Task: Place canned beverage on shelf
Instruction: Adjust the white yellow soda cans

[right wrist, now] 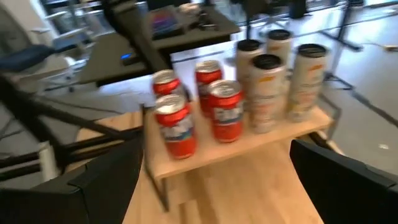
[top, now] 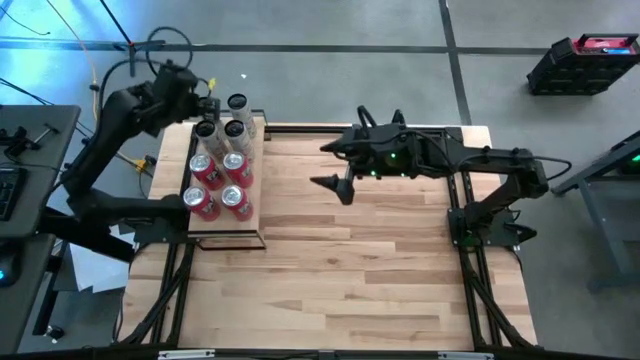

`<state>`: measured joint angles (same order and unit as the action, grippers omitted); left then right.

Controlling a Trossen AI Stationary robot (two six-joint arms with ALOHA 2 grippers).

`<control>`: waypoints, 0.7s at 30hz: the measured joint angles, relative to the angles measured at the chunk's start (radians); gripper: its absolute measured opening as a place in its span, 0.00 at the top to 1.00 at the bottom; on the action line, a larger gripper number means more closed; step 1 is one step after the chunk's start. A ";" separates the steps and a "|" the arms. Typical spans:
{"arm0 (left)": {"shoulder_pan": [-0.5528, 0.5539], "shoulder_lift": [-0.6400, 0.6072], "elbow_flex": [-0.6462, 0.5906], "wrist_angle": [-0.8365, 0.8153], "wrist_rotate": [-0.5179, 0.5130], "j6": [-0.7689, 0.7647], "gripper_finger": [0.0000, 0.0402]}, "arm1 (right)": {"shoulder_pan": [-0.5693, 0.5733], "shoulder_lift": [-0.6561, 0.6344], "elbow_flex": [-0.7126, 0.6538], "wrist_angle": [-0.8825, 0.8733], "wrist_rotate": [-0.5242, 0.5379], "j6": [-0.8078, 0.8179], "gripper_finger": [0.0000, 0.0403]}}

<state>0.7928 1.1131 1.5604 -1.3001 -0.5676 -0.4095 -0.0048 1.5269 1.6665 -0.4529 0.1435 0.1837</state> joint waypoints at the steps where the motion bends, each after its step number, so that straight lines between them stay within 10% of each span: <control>1: 0.027 0.015 0.018 -0.012 0.012 -0.002 1.00 | 0.007 0.000 0.000 0.000 -0.008 0.000 0.03; 21: 0.154 0.119 0.119 -0.139 0.151 -0.036 1.00 | 0.058 0.000 0.000 0.003 0.006 0.070 0.03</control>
<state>0.9466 1.2326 1.6798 -1.4394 -0.4166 -0.4451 0.0531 1.5269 1.6665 -0.4494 0.1494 0.2539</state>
